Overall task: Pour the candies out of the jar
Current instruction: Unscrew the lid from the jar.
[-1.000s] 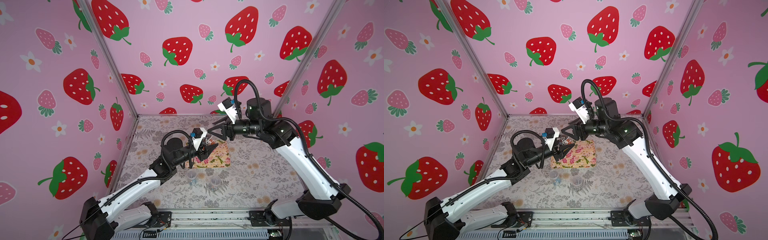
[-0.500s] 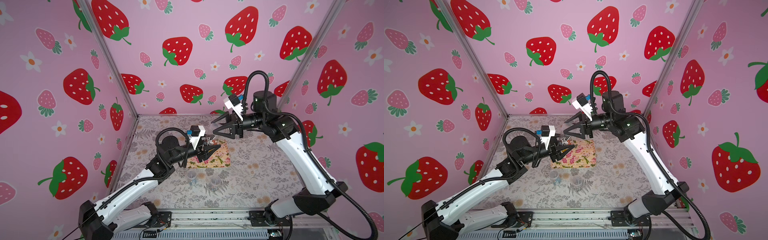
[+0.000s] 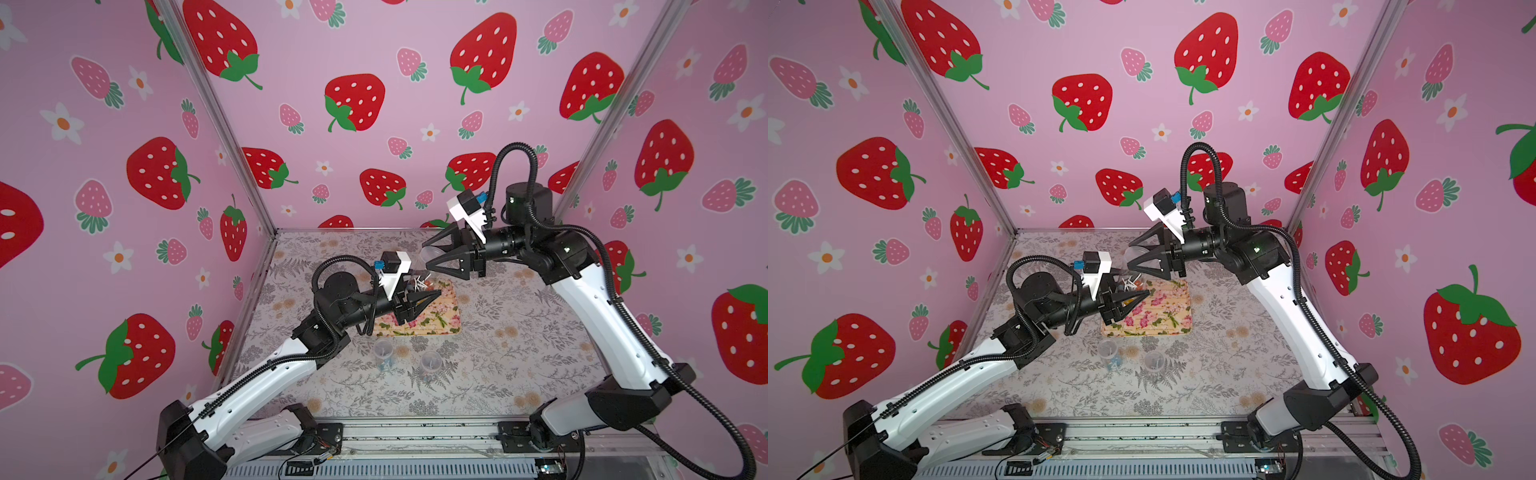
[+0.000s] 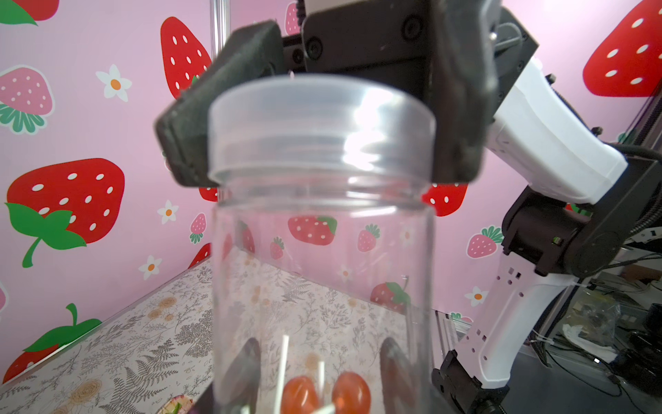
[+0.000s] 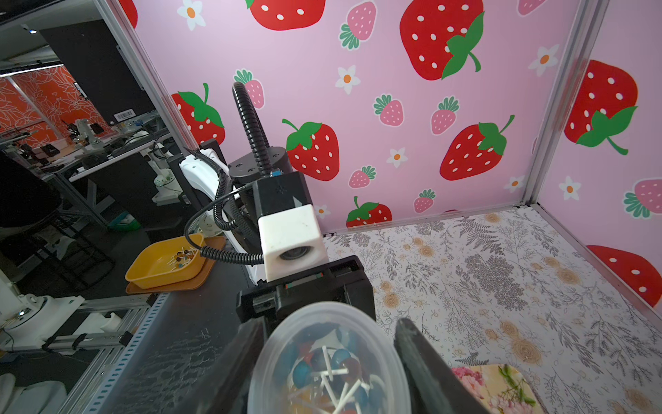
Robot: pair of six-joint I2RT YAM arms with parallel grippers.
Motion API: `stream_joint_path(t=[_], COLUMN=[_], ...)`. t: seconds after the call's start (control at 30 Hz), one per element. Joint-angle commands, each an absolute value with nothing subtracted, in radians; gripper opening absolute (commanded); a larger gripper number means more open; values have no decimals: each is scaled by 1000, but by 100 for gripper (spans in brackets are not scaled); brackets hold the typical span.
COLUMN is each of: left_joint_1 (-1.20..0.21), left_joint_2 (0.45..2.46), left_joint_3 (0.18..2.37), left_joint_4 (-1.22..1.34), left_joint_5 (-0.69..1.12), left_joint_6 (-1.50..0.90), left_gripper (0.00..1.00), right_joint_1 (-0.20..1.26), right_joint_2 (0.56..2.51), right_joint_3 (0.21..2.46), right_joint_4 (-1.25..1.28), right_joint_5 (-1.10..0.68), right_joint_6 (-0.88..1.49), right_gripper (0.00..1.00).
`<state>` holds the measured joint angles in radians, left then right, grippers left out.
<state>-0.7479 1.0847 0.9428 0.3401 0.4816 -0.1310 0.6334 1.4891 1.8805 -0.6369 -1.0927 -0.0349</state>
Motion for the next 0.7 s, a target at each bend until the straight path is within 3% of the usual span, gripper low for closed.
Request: stream_joint_path(t=[0.0,0.23,0.5,0.67], left_joint_1=[-753,-753,-752,-752], left_joint_2=[1074,1075,1106,1130], left_joint_3=[944,930,925,936], left_joint_4=[376,379,395,399], left_joint_5=[501,429,296,261], left_joint_6=[-123,-95,5,46], left_gripper=[47,47,47,47], right_joint_1=[626,626,627,678], right_joint_2=[1465,1430,1374,1379], right_joint_3=[1893,1894,1918,1925], right_joint_4=[-604,-565,-580,-695], right_joint_5=[-1072,-1010,-633,-470], right_joint_6=[-86,-24,314,345], right_gripper=[68,93,96,96])
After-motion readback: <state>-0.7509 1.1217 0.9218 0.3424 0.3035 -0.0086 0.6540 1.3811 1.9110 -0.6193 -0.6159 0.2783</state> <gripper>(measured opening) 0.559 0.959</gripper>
